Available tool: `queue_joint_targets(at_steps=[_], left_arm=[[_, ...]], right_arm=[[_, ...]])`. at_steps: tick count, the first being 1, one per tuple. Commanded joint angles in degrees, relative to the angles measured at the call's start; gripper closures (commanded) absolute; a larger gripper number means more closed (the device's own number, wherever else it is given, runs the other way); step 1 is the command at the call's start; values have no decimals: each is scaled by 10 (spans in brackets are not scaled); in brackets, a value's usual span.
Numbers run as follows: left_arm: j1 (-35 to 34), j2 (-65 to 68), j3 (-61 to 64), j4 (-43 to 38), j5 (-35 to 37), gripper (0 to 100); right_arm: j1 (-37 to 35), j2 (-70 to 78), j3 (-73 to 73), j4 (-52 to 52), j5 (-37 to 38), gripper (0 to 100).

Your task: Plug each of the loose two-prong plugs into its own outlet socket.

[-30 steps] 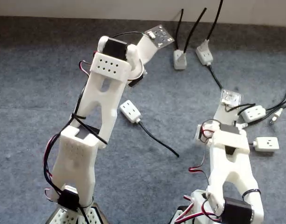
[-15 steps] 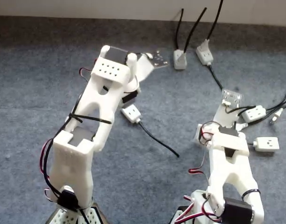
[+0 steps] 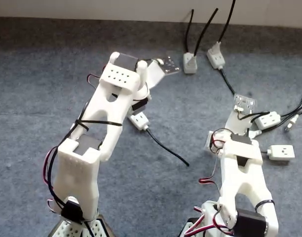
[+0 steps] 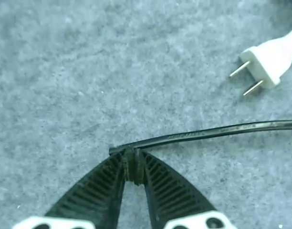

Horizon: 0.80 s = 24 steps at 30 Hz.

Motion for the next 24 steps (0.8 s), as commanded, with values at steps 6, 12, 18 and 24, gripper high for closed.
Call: queue_joint_targets(at_steps=[6,12,18,24], left_arm=[[8,5,-4,-40,-2,993],[8,6,-5,-48,-4,993],[7,8,-1,-47,-4,993],[-10,9,0,-47,-5,993]], right_arm=[[-6,-2,-3,-8,-7,990],[-6,-2,9,-21,-4,990],[-6,-7,18,-36,-4,990],[-6,-7,18,-36,-4,990]])
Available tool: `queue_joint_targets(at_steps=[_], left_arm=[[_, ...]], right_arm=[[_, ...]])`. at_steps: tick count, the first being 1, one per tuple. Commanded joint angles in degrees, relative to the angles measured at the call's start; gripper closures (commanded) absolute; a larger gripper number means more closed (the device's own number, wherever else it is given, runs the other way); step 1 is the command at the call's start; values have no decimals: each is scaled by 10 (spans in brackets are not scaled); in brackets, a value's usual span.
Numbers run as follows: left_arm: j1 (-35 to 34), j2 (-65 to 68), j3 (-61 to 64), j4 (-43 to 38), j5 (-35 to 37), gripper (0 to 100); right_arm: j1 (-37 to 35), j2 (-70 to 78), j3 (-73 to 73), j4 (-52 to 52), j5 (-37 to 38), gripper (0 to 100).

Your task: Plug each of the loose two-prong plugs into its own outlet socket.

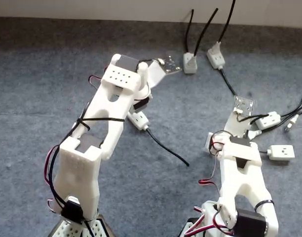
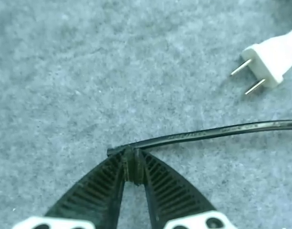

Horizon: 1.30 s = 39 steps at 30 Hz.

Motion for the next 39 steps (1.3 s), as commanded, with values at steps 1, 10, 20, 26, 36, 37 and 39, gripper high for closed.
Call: queue_joint_targets(at_steps=[1,10,20,26,36,37,39], left_arm=[[-10,-3,-2,-6,-5,993],[-16,-3,-1,-6,-5,993],[-16,58,-7,-20,-4,993],[-14,66,-7,-18,-4,993],[-17,66,-6,-17,-3,956],[-17,66,-6,-17,-3,930],[-17,65,-7,-16,-3,902]], right_arm=[[-6,-7,-3,-8,-4,990],[-6,-7,-3,-8,-4,990],[-6,-7,-3,-8,-4,990],[-6,-7,-3,-8,-4,990],[-6,-7,-3,-8,-5,989],[-6,-7,-3,-8,-5,989],[-6,-7,-3,-8,-5,989]])
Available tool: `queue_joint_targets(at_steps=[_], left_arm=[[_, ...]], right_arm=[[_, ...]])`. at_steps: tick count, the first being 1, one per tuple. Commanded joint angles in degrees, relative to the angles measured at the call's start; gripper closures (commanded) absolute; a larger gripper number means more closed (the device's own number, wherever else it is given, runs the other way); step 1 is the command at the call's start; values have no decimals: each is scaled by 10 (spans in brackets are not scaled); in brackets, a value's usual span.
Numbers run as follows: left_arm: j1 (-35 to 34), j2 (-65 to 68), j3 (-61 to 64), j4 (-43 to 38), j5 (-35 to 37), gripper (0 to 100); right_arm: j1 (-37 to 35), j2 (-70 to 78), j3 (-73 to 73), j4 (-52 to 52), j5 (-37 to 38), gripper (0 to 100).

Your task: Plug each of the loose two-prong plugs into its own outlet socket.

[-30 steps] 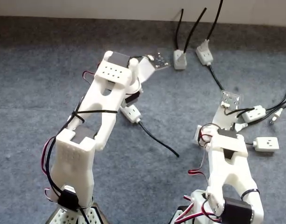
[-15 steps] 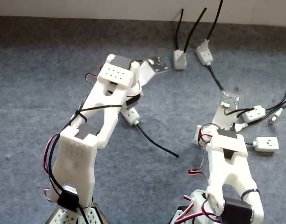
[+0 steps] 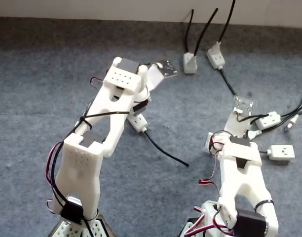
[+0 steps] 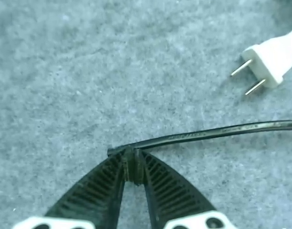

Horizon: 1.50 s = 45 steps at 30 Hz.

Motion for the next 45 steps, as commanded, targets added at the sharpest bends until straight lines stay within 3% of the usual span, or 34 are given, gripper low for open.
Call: queue_joint_targets(at_steps=[1,6,15,19,23,27,34,38,41,45], left_arm=[[-8,-2,0,1,-2,902],[-8,-2,-67,25,-2,898],[10,-1,-387,95,-1,860],[29,-1,-550,116,18,811],[14,-15,-650,121,109,803],[-49,-119,-589,122,179,803],[-154,-282,-378,123,252,803],[-186,-373,-197,122,258,803],[-191,-439,-56,119,255,803],[-203,-515,112,62,255,803]], right_arm=[[-6,-7,-3,-8,-5,989],[-6,-7,-3,-8,-5,989],[-7,-7,-4,-8,-7,980],[-36,-4,-8,-8,-7,854],[-87,-2,-42,-8,37,731],[-120,-2,-75,-8,90,721],[-192,-2,-141,-7,95,721],[-255,-2,-172,-7,105,721],[-309,-2,-176,-16,167,721],[-346,-7,-134,-99,208,721]])
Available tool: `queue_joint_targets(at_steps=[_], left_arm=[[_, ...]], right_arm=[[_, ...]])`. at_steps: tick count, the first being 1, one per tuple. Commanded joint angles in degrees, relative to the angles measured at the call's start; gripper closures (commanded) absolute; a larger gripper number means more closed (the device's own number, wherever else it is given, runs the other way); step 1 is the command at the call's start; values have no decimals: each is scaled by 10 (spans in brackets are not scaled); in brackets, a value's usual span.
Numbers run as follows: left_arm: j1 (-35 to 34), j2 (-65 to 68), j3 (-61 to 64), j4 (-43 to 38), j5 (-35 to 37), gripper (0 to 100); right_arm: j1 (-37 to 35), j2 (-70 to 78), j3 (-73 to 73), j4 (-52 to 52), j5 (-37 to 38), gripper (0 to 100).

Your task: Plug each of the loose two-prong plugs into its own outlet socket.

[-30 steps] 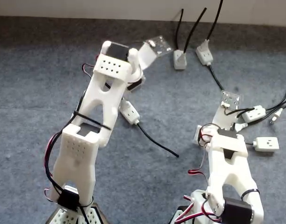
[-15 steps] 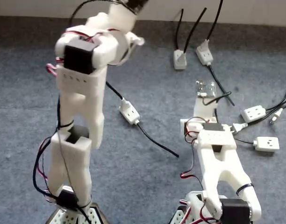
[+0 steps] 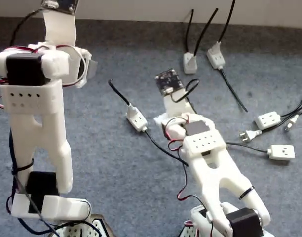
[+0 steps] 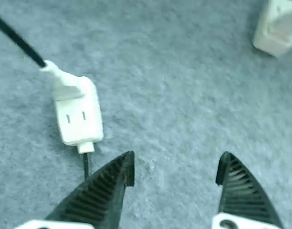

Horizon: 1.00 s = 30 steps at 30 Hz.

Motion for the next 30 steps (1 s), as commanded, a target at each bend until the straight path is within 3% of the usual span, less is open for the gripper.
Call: queue_joint_targets(at_steps=[1,8,13,16,21,30], left_arm=[[-19,-83,150,-64,4,803],[-58,-218,449,-245,5,803],[-62,-303,621,-341,6,803],[-61,-338,698,-386,7,803],[-61,-371,765,-415,8,803],[-58,-376,783,-416,35,803]], right_arm=[[-29,-7,29,-84,28,721],[-76,-1,132,-269,27,721],[-118,15,139,-287,25,721],[-125,80,100,-284,-24,721],[-109,213,-3,-233,-47,721],[-102,292,-102,-181,-46,721]])
